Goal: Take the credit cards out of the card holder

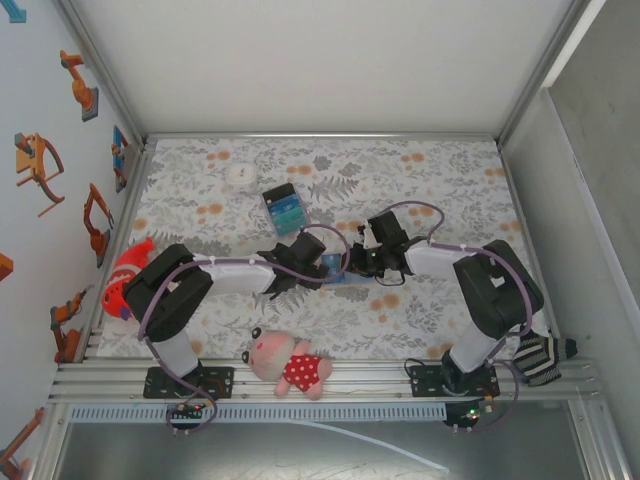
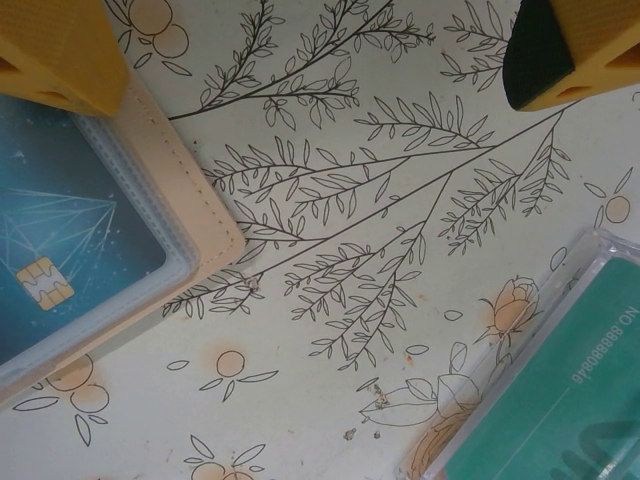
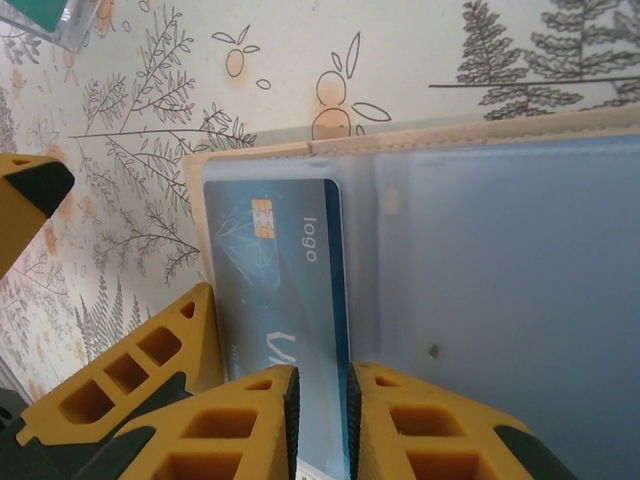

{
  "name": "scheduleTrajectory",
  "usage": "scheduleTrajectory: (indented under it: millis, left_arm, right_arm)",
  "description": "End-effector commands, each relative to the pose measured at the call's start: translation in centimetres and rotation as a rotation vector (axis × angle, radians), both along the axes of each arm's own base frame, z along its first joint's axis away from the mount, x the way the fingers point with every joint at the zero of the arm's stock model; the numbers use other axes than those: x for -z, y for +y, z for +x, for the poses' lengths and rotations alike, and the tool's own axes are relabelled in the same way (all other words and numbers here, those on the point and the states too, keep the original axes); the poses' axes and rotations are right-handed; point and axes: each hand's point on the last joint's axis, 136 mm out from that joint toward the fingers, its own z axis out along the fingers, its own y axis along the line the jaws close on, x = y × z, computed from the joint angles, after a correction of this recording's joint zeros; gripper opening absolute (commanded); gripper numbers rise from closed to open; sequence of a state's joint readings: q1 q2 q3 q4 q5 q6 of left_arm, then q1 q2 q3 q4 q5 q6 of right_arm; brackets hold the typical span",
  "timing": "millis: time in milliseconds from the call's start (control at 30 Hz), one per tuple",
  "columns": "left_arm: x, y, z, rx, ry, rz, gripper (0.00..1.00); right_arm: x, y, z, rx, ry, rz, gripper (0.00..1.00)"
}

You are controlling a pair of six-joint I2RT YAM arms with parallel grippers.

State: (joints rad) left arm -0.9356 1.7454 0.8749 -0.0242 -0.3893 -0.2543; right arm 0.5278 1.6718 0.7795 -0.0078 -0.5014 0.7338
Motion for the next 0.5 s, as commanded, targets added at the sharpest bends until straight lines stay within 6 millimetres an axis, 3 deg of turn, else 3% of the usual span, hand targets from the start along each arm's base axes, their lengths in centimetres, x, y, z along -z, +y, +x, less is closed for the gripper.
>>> scheduleTrajectory:
  millis: [0, 467]
  left_arm:
    - [1.3, 0.7, -0.8, 0.016, 0.035, 0.076, 0.97]
    - [1.1, 0.8, -0.8, 0.016, 0.029, 0.085, 0.97]
  right_arm:
    - [-0.2, 0.8, 0.2, -0.014, -0.004, 0.027, 0.19]
    - [1.1, 0.6, 0.0, -0.007, 0.025, 0.003, 0.19]
